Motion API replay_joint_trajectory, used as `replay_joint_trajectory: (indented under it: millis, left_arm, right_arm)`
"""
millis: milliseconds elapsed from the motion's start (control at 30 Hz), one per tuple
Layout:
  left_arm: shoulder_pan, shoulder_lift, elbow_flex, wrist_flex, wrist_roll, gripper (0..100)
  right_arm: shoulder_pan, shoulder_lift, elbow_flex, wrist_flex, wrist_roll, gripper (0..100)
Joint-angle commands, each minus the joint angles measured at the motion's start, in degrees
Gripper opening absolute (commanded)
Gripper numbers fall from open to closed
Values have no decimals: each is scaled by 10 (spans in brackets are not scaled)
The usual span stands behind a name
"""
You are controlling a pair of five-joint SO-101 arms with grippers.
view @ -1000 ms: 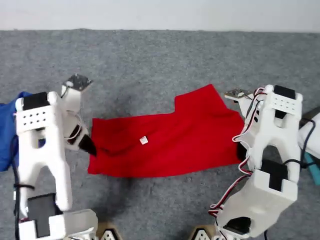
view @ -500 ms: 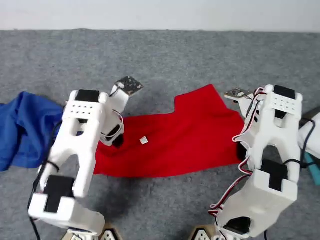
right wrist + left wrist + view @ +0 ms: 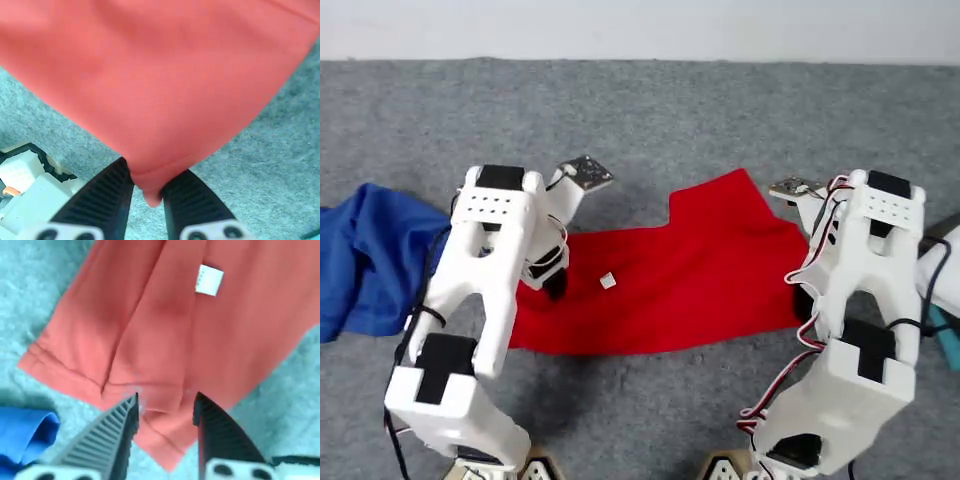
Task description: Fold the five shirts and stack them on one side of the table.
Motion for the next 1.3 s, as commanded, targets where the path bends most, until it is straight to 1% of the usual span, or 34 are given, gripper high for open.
replay_joint_trajectory:
  millis: [0, 67, 333, 567, 700, 767, 1033, 1200, 1267]
  left_arm:
    - [2, -1, -5, 11, -33, 171]
    - [2, -1, 7, 9, -33, 171]
    - [5, -1, 70, -57, -33, 171]
    - [3, -1, 89, -101, -33, 166]
    - [2, -1, 128, -147, -33, 166]
    - [2, -1, 139, -157, -33, 165]
    - [2, -2, 154, -185, -34, 104]
    - [1, -2, 133, -181, -33, 18]
    - [1, -4, 132, -180, -33, 15]
  right_arm:
    - [-4, -31, -24, -1, -2, 15]
    - [-3, -31, -24, 0, -2, 15]
    - [-1, -36, -24, 2, -3, 14]
    - [-1, -36, -24, 2, -3, 13]
    - [-1, -36, -24, 2, -3, 13]
    - [-1, -36, -24, 2, -3, 13]
    - [-1, -36, -24, 2, -3, 12]
    - [-1, -36, -24, 2, -3, 11]
    - [-1, -36, -24, 2, -3, 11]
